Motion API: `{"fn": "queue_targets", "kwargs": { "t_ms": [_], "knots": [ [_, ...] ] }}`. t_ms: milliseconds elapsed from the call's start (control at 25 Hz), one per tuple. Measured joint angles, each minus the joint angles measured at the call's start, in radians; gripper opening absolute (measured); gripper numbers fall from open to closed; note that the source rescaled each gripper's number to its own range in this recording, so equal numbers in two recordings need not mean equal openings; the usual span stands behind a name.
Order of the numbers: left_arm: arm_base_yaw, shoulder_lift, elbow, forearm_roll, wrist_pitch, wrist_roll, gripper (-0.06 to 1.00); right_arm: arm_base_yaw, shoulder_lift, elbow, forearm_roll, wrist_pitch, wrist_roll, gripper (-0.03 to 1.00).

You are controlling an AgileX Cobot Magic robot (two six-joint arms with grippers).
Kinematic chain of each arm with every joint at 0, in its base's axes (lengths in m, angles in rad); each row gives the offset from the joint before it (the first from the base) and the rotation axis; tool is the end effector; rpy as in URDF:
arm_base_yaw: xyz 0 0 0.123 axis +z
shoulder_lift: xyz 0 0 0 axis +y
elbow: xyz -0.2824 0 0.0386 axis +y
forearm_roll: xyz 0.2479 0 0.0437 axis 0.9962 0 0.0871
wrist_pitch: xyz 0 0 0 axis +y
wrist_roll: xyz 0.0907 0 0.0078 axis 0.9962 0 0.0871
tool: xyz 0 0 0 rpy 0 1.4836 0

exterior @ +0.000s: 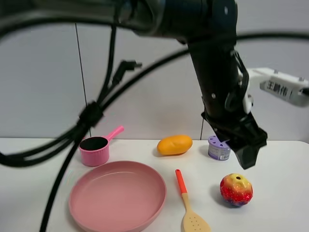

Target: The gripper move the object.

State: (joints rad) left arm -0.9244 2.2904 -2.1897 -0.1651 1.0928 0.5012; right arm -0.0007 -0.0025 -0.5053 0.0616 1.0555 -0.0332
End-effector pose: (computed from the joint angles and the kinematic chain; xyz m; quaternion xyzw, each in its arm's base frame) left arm 0.2947 -0.4126 0.2482 0.6191 0.7468 -0.1264 0.2075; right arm -0.0057 0.0049 0.2792 -0.0150 0.8493 0.0218 0.5273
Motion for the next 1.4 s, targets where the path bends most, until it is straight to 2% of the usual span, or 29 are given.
{"fn": "queue_targets", "kwargs": {
  "t_ms": [120,400,680,840,1040,1200,1400],
  "knots": [
    [0.021,-0.074,-0.002,0.028,0.097,-0.078,0.48,0.0,0.0,0.0,0.0,0.0,0.004,1.0],
    [0.088,-0.236,0.058,0.202,0.114,-0.278,0.48,0.0,0.0,0.0,0.0,0.0,0.004,1.0],
    [0.169,-0.497,0.308,0.268,0.118,-0.384,0.48,0.0,0.0,0.0,0.0,0.0,0.004,1.0],
    [0.242,-0.653,0.536,0.262,0.089,-0.432,0.48,0.0,0.0,0.0,0.0,0.0,0.004,1.0],
    [0.35,-0.875,0.886,0.177,-0.064,-0.445,0.48,0.0,0.0,0.0,0.0,0.0,0.004,1.0],
    [0.435,-1.07,1.145,0.113,-0.127,-0.445,0.48,0.0,0.0,0.0,0.0,0.0,0.004,1.0],
    [0.569,-1.335,1.363,0.094,-0.165,-0.445,0.49,0.0,0.0,0.0,0.0,0.0,0.004,1.0]
  ]
}}
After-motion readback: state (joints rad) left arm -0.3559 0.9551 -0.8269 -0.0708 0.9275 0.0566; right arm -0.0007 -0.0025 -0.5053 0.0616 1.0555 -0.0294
